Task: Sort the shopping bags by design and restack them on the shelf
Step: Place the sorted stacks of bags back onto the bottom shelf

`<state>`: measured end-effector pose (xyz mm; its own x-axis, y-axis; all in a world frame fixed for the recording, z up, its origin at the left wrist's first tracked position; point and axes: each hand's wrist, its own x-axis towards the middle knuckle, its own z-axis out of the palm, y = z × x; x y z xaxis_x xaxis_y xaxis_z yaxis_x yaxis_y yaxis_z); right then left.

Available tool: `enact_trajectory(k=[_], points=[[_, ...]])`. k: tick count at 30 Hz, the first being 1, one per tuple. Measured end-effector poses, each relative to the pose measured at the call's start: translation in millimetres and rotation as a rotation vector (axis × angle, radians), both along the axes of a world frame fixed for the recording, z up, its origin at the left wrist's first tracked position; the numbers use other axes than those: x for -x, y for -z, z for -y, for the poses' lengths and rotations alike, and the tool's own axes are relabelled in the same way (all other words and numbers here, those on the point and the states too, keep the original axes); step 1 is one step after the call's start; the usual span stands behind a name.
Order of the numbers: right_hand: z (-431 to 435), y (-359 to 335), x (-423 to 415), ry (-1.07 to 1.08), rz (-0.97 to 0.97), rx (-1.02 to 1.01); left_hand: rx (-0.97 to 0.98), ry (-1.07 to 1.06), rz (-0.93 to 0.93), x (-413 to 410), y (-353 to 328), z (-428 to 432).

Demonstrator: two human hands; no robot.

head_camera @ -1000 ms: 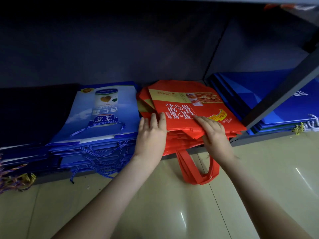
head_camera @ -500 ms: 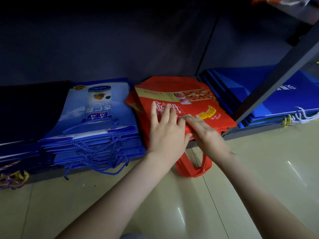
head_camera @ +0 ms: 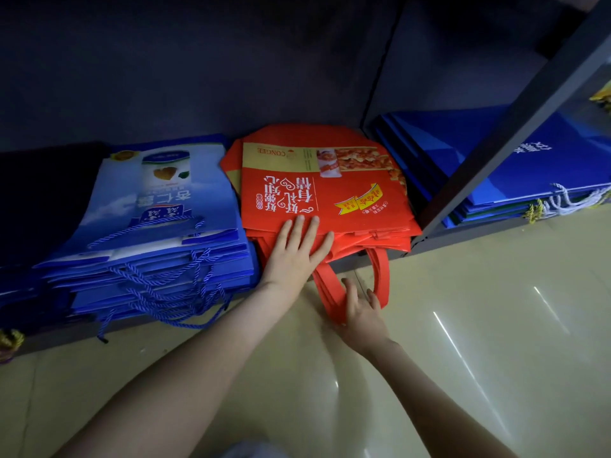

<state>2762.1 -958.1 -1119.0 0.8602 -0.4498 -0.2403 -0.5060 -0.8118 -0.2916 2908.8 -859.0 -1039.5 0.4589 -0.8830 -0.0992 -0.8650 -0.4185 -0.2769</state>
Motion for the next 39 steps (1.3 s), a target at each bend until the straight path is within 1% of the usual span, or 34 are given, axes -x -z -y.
enact_trajectory(k=[2, 4, 5, 6, 9, 10, 12, 14, 15, 17, 20, 21, 22, 24, 26, 27, 28, 30, 32, 33, 36, 39], points=[[1, -3, 0, 0.036, -0.044, -0.045, -0.009, -0.023, 0.024, -4, 3, 2], [4, -14, 4, 0.076, -0.031, -0.063, -0.021, -0.062, 0.023, -6, 4, 4], [5, -21, 8, 0.08, 0.034, -0.026, -0.026, -0.083, 0.003, -6, 1, 5], [5, -28, 12, 0.068, 0.138, 0.029, -0.027, -0.099, -0.009, -7, -2, 5], [0, -47, 20, 0.005, 0.484, 0.156, 0.055, -0.092, 0.034, -14, -16, 11], [0, -53, 20, -0.018, 0.573, 0.197, 0.09, -0.086, 0.031, -18, -25, 12], [2, -64, 16, -0.033, 0.724, 0.282, 0.178, -0.063, 0.045, -22, -43, 14], [5, -70, 6, -0.015, 0.802, 0.4, 0.219, -0.076, 0.06, -28, -71, 15], [6, -69, 0, 0.001, 0.784, 0.455, 0.207, -0.093, 0.032, -31, -86, 15], [7, -61, -16, -0.004, 0.646, 0.498, 0.246, -0.112, -0.006, -38, -106, 18], [17, -52, -42, -0.121, 0.358, 0.412, 0.266, -0.131, 0.008, -42, -123, 19], [20, -57, -47, -0.136, 0.318, 0.384, 0.272, -0.129, 0.01, -42, -123, 18], [23, -66, -50, -0.133, 0.352, 0.366, 0.275, -0.13, 0.002, -41, -122, 17], [24, -94, -47, -0.1, 0.587, 0.402, 0.286, -0.132, -0.016, -39, -122, 13], [23, -128, -37, 0.016, 0.836, 0.5, 0.299, -0.126, -0.031, -37, -123, 13], [25, -142, -35, 0.072, 0.91, 0.546, 0.306, -0.105, -0.022, -35, -123, 12], [28, -153, -35, 0.091, 0.911, 0.575, 0.329, -0.063, 0.015, -32, -124, 11], [39, -162, -40, 0.017, 0.743, 0.581, 0.362, 0.042, 0.153, -26, -124, 9], [48, -160, -48, -0.045, 0.578, 0.639, 0.404, 0.069, 0.187, -18, -132, 5], [52, -159, -51, -0.05, 0.545, 0.681, 0.412, 0.062, 0.178, -15, -133, 3], [55, -162, -58, -0.06, 0.568, 0.792, 0.388, 0.045, 0.146, -8, -141, -7], [54, -182, -64, -0.15, 0.633, 0.804, 0.458, 0.03, 0.151, -10, -148, -17]])
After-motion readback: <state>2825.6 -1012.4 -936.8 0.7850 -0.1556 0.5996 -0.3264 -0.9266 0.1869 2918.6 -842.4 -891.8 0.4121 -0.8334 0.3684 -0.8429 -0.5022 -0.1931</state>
